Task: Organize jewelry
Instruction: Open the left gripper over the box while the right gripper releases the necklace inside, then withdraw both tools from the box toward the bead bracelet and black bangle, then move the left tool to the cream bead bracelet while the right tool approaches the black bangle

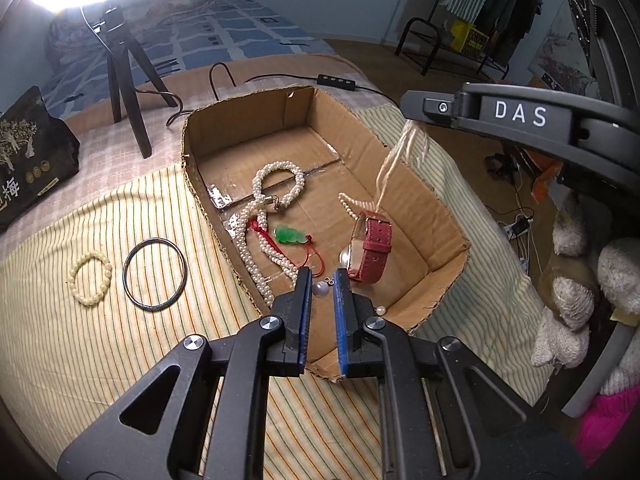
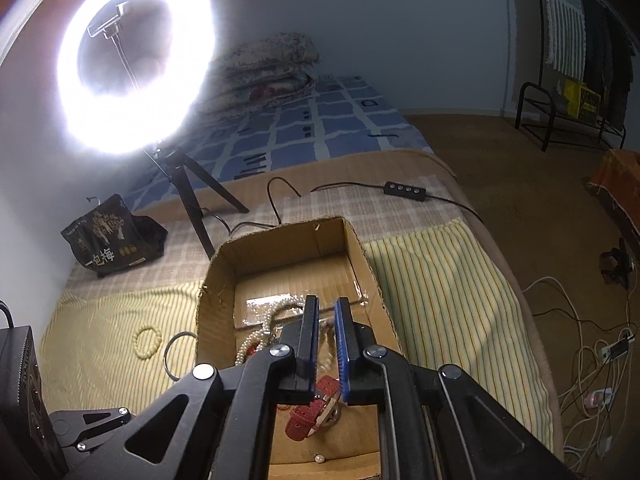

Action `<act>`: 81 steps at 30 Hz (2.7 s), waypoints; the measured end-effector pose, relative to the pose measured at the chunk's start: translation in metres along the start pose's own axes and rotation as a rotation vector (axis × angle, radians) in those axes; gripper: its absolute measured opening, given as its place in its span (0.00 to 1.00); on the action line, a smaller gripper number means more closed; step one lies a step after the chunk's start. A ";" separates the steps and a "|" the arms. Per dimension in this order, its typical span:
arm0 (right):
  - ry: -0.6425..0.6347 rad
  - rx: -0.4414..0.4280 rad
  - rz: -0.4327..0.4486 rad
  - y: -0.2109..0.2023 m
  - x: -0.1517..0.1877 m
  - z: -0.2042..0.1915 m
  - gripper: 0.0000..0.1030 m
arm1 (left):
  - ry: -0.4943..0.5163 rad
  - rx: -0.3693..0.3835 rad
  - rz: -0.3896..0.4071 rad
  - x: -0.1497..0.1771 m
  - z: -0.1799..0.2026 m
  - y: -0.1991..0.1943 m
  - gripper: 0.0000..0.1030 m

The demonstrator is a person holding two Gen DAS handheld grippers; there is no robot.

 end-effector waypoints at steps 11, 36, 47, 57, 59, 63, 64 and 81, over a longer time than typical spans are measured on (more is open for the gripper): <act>0.063 0.020 0.010 0.002 -0.001 0.010 0.77 | -0.006 0.013 -0.010 0.002 -0.003 0.000 0.52; 0.141 0.021 0.046 -0.013 -0.005 0.014 0.97 | -0.005 -0.060 -0.011 0.016 -0.033 -0.023 0.53; 0.152 -0.058 0.058 -0.027 0.004 -0.001 0.97 | -0.113 -0.132 0.019 0.032 -0.101 -0.054 0.53; 0.013 -0.132 0.022 -0.024 0.022 -0.047 0.84 | -0.280 -0.207 0.044 0.051 -0.180 -0.077 0.53; -0.035 -0.154 0.000 -0.020 0.029 -0.063 0.81 | -0.306 -0.212 0.038 0.054 -0.191 -0.076 0.53; -0.116 -0.186 -0.044 -0.012 0.043 -0.089 0.76 | -0.342 -0.209 0.025 0.061 -0.207 -0.071 0.53; -0.141 -0.192 -0.059 -0.008 0.048 -0.096 0.75 | -0.347 -0.209 0.021 0.063 -0.208 -0.070 0.53; -0.358 -0.195 -0.312 0.057 0.127 -0.162 0.42 | -0.443 -0.146 -0.072 0.082 -0.243 -0.028 0.41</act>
Point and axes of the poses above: each gripper's, at about its wrist camera, not at the fingertips, and y roughly the way its jaws point, z to its right, x to its underside, the point moved 5 cm from there along y, roughly the way its jaws point, and after that the axes turned 12 degrees about y, right-handed, at the moved point
